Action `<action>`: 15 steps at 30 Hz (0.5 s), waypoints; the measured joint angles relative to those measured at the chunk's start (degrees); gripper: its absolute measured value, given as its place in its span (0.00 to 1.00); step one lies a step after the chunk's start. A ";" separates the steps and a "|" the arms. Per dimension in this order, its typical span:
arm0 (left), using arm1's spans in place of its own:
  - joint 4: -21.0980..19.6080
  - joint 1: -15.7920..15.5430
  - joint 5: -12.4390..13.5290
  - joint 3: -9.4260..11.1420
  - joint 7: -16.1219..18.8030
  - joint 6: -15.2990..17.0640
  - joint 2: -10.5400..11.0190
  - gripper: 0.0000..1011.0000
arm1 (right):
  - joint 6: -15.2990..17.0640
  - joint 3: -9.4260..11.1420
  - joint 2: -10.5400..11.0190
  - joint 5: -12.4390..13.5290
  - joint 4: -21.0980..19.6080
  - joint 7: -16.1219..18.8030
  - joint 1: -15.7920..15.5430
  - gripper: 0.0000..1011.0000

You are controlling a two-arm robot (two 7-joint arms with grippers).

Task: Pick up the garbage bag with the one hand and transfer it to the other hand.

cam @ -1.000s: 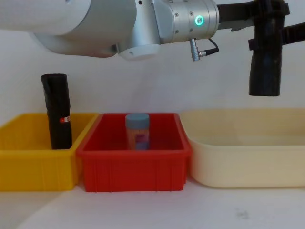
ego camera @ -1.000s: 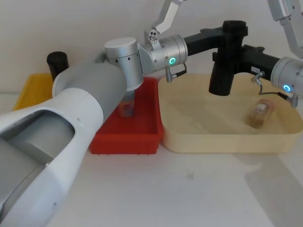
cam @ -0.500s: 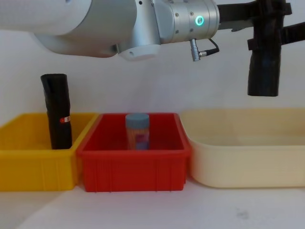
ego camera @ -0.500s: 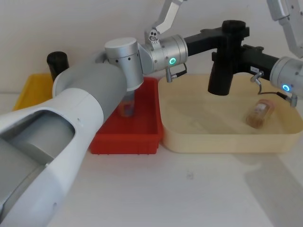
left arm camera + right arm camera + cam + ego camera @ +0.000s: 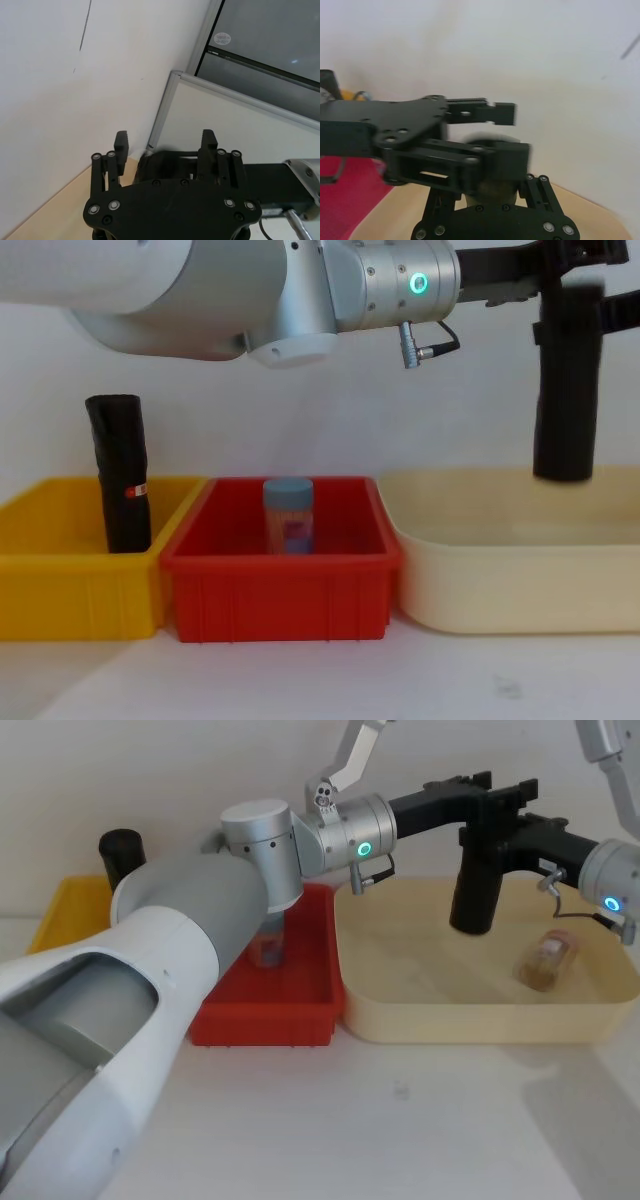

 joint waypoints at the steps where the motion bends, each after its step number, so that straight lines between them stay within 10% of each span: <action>1: 0.00 0.00 0.00 0.00 0.00 0.00 0.00 0.88 | 0.00 0.17 -0.02 -0.01 0.14 -0.16 -0.02 0.59; 15: 0.00 0.00 -0.01 -0.01 0.03 0.00 0.00 0.99 | 0.25 3.57 -0.35 -0.15 4.08 -3.40 0.14 0.59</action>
